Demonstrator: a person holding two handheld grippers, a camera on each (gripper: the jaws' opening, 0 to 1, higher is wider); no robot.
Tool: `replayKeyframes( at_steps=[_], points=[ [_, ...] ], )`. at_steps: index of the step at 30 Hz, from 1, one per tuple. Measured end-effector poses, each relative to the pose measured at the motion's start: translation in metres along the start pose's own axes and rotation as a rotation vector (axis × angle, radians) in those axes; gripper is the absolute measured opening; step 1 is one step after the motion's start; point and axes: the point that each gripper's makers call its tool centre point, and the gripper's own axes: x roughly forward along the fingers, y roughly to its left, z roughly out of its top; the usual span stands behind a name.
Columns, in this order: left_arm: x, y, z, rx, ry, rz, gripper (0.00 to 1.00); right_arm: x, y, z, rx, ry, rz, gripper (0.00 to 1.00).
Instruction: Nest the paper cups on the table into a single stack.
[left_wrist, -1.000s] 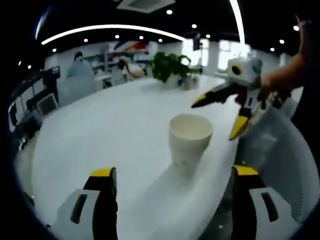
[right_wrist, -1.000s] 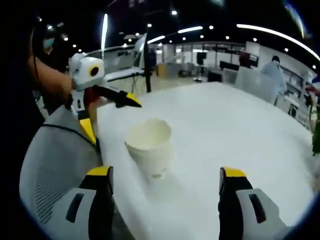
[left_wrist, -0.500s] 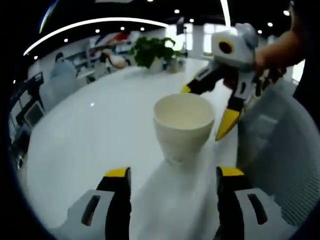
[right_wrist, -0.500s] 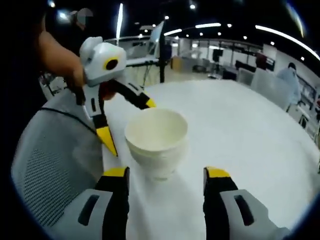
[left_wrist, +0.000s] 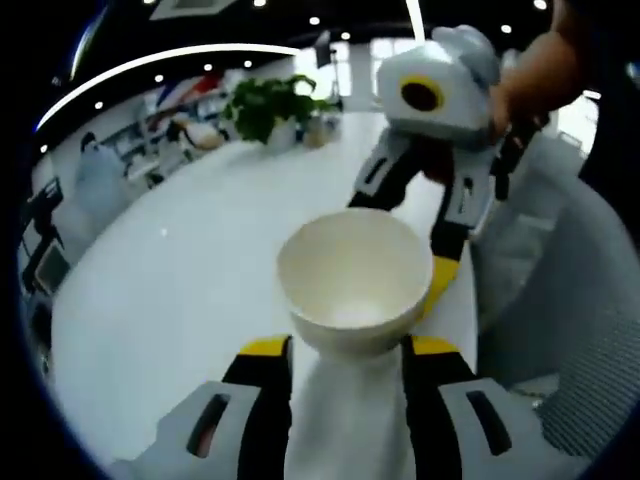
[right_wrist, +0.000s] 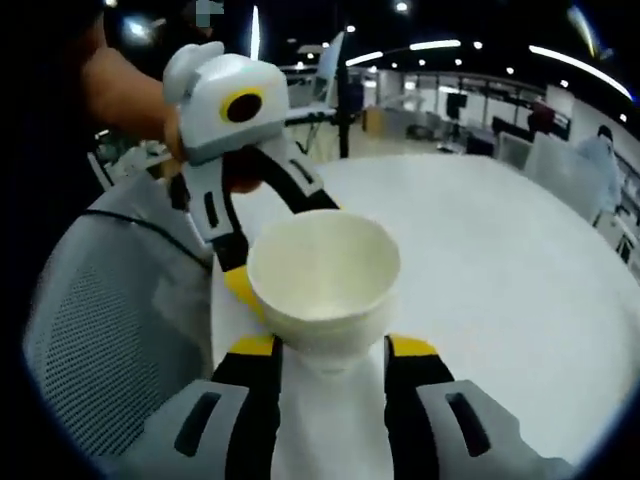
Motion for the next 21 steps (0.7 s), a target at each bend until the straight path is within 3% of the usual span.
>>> replayKeyframes(
  at_steps=[10, 16, 21],
  points=[
    [-0.001, 0.009, 0.007, 0.031, 0.015, -0.019, 0.36, 0.000, -0.011, 0.006, 0.014, -0.010, 0.021, 0.35],
    [0.009, 0.044, 0.021, 0.031, 0.017, -0.038, 0.36, 0.002, -0.043, 0.016, 0.007, -0.009, 0.023, 0.34],
    [0.016, 0.076, 0.036, 0.043, 0.018, -0.049, 0.35, 0.002, -0.085, 0.032, 0.001, 0.012, 0.044, 0.33]
  ],
)
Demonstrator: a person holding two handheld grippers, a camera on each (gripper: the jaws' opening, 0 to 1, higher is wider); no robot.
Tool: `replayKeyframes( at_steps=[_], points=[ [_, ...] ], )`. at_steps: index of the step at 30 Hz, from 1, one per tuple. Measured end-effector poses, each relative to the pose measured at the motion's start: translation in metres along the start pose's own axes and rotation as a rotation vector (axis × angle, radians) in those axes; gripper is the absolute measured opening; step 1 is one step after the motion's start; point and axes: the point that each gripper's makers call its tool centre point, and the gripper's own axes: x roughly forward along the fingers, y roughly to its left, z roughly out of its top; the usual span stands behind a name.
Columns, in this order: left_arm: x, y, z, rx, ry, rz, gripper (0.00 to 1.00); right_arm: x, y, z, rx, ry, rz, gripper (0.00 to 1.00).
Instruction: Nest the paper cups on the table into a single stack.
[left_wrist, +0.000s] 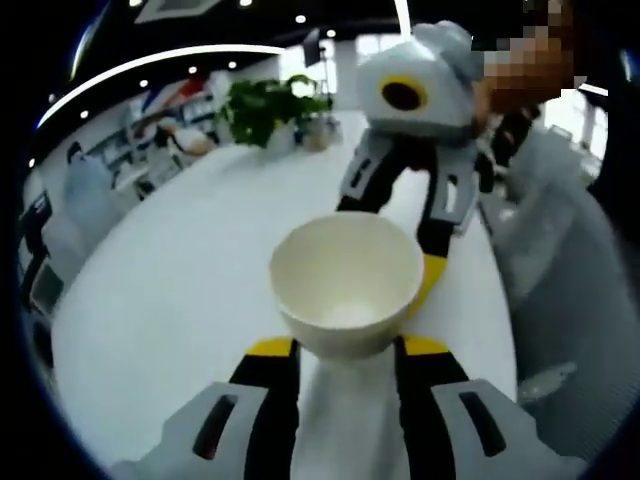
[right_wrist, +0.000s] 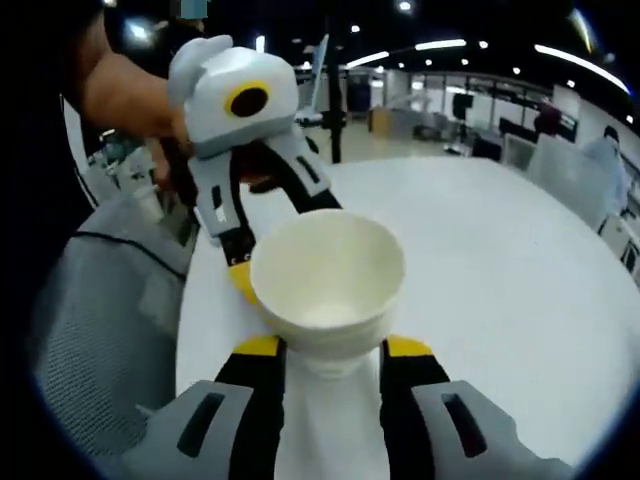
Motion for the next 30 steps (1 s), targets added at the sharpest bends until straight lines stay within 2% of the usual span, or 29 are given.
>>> replayKeyframes(
  at_steps=[7, 13, 18, 25, 30],
  points=[
    [0.007, 0.056, 0.020, 0.001, -0.007, 0.012, 0.35, 0.003, -0.050, 0.023, -0.010, -0.008, 0.010, 0.33],
    [0.011, 0.096, 0.024, 0.019, 0.015, 0.012, 0.35, 0.014, -0.086, 0.036, -0.005, -0.014, 0.016, 0.33],
    [0.018, 0.121, 0.021, 0.003, 0.022, 0.008, 0.35, 0.026, -0.111, 0.041, -0.002, 0.000, 0.030, 0.33],
    [0.037, 0.139, 0.005, -0.033, 0.059, 0.000, 0.35, 0.046, -0.129, 0.029, 0.005, 0.047, 0.052, 0.33],
    [0.045, 0.138, -0.006, -0.047, 0.085, -0.010, 0.35, 0.053, -0.128, 0.021, 0.012, 0.064, 0.052, 0.34]
  ],
)
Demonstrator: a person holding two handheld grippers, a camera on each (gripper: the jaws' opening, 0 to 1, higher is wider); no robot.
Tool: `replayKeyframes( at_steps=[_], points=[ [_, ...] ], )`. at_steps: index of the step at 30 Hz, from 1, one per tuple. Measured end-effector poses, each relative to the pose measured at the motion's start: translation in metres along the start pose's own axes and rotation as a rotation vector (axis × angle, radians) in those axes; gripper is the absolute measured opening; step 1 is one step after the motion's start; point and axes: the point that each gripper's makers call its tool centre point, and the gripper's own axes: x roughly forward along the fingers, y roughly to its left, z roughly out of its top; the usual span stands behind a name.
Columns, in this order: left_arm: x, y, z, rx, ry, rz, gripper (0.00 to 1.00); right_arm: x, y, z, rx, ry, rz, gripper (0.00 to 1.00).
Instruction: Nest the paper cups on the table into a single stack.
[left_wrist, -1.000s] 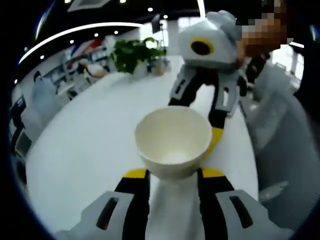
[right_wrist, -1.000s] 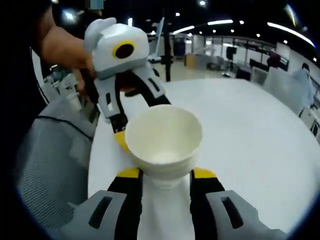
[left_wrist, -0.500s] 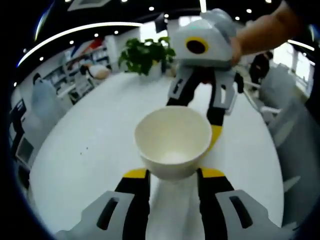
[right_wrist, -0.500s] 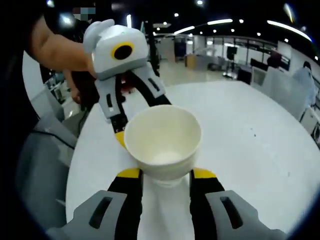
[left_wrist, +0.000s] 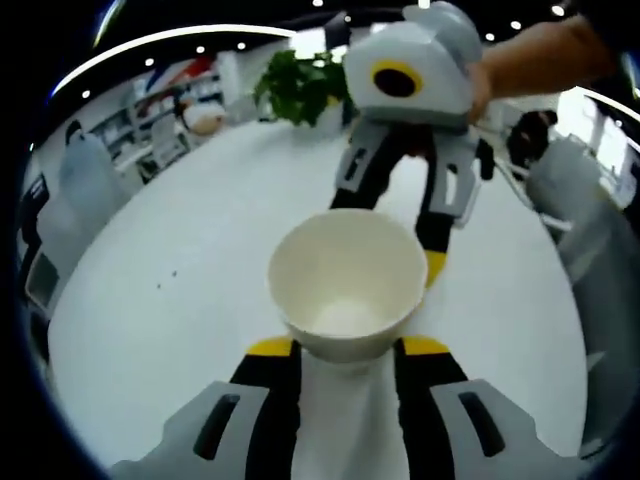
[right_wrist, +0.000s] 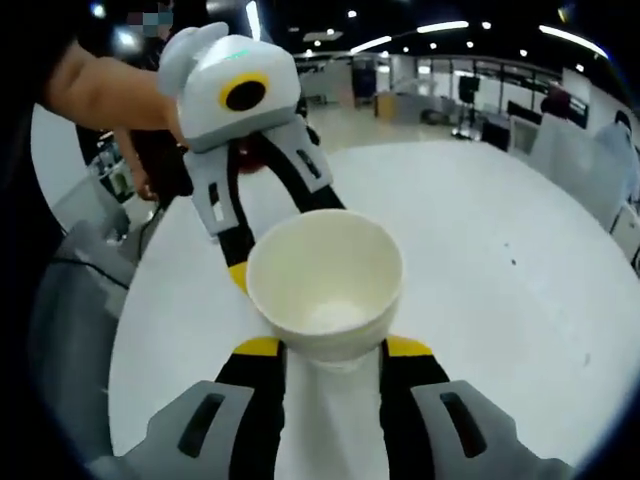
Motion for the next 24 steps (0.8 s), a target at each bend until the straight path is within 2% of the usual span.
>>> replayKeyframes(
  at_steps=[6, 7, 8, 11, 14, 15, 16, 17, 19, 21, 24],
  points=[
    [-0.001, 0.000, 0.000, -0.010, -0.007, 0.010, 0.35, 0.001, -0.002, -0.002, -0.002, 0.015, -0.018, 0.35],
    [-0.002, 0.000, -0.001, -0.008, -0.004, 0.016, 0.35, -0.001, -0.004, -0.002, -0.014, 0.020, -0.041, 0.38],
    [-0.004, 0.004, -0.002, 0.000, 0.000, 0.049, 0.38, -0.002, -0.005, -0.002, -0.009, 0.020, -0.050, 0.44],
    [-0.011, 0.012, -0.008, -0.061, -0.006, 0.122, 0.64, -0.009, -0.007, -0.008, 0.035, 0.002, -0.095, 0.69],
    [-0.026, 0.023, -0.021, -0.135, -0.038, 0.247, 0.99, -0.018, -0.007, -0.017, 0.067, 0.001, -0.158, 0.83],
    [-0.032, 0.023, -0.026, -0.175, -0.039, 0.274, 0.96, -0.023, -0.008, -0.021, 0.101, -0.014, -0.202, 0.87],
    [-0.036, 0.021, -0.030, -0.235, -0.068, 0.287, 0.98, -0.027, -0.008, -0.021, 0.119, -0.040, -0.226, 0.93],
    [-0.042, 0.019, -0.033, -0.277, -0.092, 0.304, 0.98, -0.033, -0.008, -0.020, 0.131, -0.101, -0.280, 0.97],
    [-0.054, 0.011, -0.040, -0.335, -0.118, 0.323, 0.98, -0.045, -0.005, -0.023, 0.123, -0.150, -0.353, 1.00],
    [-0.067, 0.002, -0.050, -0.353, -0.141, 0.359, 0.98, -0.051, 0.010, -0.038, 0.184, -0.139, -0.363, 1.00],
    [-0.085, -0.017, -0.060, -0.404, -0.165, 0.381, 0.98, -0.061, 0.027, -0.047, 0.217, -0.168, -0.382, 1.00]
  ],
)
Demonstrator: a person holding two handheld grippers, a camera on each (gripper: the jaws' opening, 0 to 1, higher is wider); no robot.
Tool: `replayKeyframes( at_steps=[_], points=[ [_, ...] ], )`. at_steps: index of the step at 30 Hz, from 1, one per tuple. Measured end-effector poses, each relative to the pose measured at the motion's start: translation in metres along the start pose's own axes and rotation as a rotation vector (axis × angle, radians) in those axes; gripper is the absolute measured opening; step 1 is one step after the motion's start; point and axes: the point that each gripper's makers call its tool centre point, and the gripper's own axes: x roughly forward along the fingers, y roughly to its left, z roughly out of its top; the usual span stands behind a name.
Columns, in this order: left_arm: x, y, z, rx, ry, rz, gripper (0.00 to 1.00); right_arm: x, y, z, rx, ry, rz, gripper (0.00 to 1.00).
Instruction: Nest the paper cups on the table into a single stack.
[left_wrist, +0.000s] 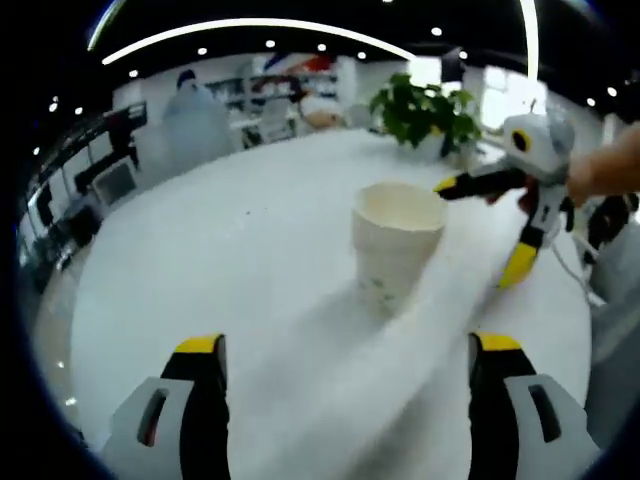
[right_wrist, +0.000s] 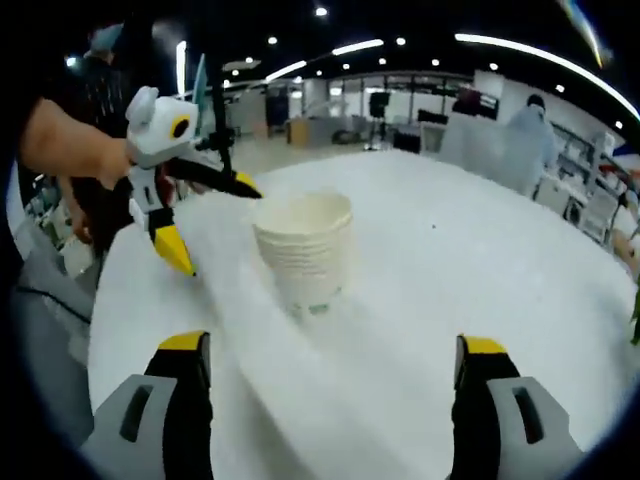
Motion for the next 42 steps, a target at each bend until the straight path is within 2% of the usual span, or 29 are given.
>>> replayKeyframes(
  at_steps=[5, 10, 13, 15, 19, 21, 23, 26, 29, 34, 35, 36, 38, 40, 42],
  points=[
    [-0.041, -0.014, -0.017, 0.015, -0.022, 0.033, 0.98, -0.037, 0.018, -0.006, 0.032, -0.032, -0.036, 1.00],
    [-0.080, -0.037, -0.033, 0.006, -0.040, 0.049, 0.98, -0.077, 0.033, -0.007, 0.065, -0.069, -0.069, 1.00],
    [-0.099, -0.051, -0.037, -0.019, -0.081, 0.048, 0.98, -0.095, 0.037, -0.012, 0.084, -0.087, -0.094, 1.00],
    [-0.107, -0.057, -0.045, -0.024, -0.083, 0.044, 0.98, -0.106, 0.042, -0.013, 0.124, -0.108, -0.113, 1.00],
    [-0.124, -0.069, -0.061, -0.004, -0.079, 0.045, 0.98, -0.117, 0.060, -0.028, 0.139, -0.103, -0.124, 1.00],
    [-0.129, -0.070, -0.065, -0.013, -0.087, 0.054, 0.98, -0.121, 0.063, -0.034, 0.193, -0.120, -0.162, 1.00],
    [-0.136, -0.072, -0.070, -0.042, -0.101, 0.067, 0.98, -0.126, 0.065, -0.035, 0.191, -0.142, -0.198, 1.00],
    [-0.143, -0.073, -0.072, -0.050, -0.117, 0.100, 0.98, -0.126, 0.088, -0.042, 0.217, -0.129, -0.182, 1.00],
    [-0.151, -0.079, -0.073, -0.039, -0.130, 0.090, 0.98, -0.126, 0.102, -0.042, 0.190, -0.119, -0.176, 1.00],
    [-0.161, -0.078, -0.075, 0.013, -0.142, 0.057, 0.98, -0.130, 0.117, -0.040, 0.156, -0.112, -0.226, 1.00],
    [-0.162, -0.079, -0.076, 0.023, -0.142, 0.048, 0.98, -0.132, 0.122, -0.039, 0.140, -0.100, -0.238, 1.00],
    [-0.165, -0.078, -0.077, 0.039, -0.141, 0.042, 0.98, -0.136, 0.123, -0.037, 0.084, -0.088, -0.263, 1.00],
    [-0.169, -0.077, -0.079, 0.052, -0.146, 0.026, 0.98, -0.139, 0.126, -0.028, 0.034, -0.116, -0.289, 1.00],
    [-0.173, -0.076, -0.081, 0.061, -0.156, -0.001, 0.98, -0.141, 0.133, -0.027, 0.054, -0.127, -0.278, 1.00],
    [-0.177, -0.072, -0.083, 0.059, -0.154, -0.008, 0.98, -0.145, 0.128, -0.030, 0.054, -0.118, -0.311, 1.00]
  ],
)
